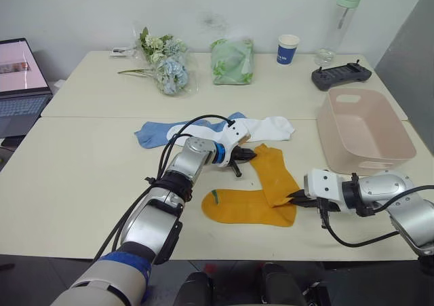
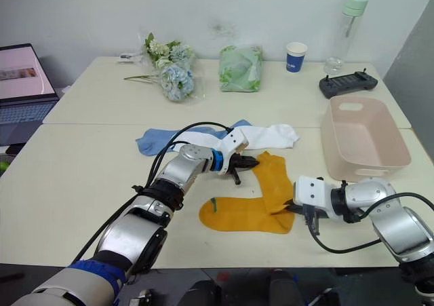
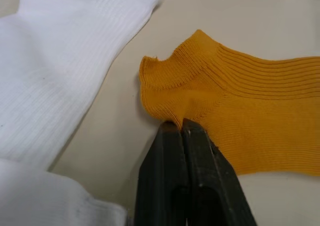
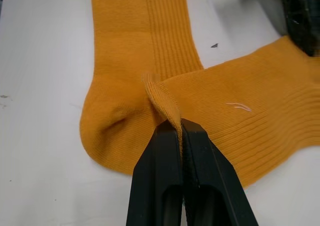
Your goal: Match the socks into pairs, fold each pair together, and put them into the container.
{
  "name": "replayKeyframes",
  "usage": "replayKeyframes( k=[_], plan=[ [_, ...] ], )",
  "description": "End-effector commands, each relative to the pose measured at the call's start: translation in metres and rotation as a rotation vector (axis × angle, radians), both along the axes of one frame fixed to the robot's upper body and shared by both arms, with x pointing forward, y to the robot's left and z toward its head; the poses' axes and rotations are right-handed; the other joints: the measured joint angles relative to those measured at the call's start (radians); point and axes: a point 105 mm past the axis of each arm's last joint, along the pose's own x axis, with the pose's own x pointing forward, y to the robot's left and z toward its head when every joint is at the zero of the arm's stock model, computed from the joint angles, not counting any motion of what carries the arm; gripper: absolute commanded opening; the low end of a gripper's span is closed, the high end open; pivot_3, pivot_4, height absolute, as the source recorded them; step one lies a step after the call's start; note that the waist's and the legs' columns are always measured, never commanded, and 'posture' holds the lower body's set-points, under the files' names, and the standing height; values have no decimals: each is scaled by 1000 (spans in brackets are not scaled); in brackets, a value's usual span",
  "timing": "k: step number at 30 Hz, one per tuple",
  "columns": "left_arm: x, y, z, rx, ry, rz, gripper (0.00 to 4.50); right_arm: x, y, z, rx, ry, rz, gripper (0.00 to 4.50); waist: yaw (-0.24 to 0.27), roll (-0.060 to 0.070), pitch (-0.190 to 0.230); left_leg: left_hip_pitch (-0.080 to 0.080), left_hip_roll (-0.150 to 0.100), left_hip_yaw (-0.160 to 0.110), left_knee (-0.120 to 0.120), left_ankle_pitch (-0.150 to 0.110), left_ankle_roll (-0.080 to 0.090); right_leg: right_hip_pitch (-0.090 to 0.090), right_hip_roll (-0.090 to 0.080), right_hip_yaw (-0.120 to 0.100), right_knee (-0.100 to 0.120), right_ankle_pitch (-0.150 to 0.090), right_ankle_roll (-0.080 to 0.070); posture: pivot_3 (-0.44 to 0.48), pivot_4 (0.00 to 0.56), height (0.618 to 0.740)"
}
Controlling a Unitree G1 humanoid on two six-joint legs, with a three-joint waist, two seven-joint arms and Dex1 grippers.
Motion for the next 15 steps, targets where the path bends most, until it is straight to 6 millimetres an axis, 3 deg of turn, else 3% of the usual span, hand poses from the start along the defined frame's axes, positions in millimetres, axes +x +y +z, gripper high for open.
replayKeyframes(
  k=[1,4,7,12,14,15],
  plan=[
    [2,2,21,-63,-58,4,14,3,1,14,35,-44,0,0,0,0,0,0,0,0,0,0,0,0,0,0,0,0,0,0,150,740],
    [7,6,42,-152,-147,52,14,7,2,20,88,-47,-27,0,0,0,0,-1,0,-1,3,0,0,0,0,0,1,0,0,0,150,740],
    [-2,19,53,-172,-180,62,14,19,-2,29,109,-90,-64,0,-3,0,0,-1,0,-1,5,0,0,0,0,1,1,1,2,0,150,740],
    [-32,40,70,-235,-163,110,14,39,-5,33,150,-142,-126,0,-1,0,0,-1,0,-2,6,0,0,0,0,3,1,3,4,0,150,740],
    [-52,53,72,-271,-142,179,14,48,-5,18,108,-163,-106,0,-2,0,0,-1,0,-2,6,0,0,0,0,3,1,3,4,0,150,740],
    [-64,59,62,-256,-114,207,14,51,-1,12,147,-112,-118,0,-3,0,0,-1,1,-2,6,0,0,0,0,4,1,3,4,0,150,740]
  ],
)
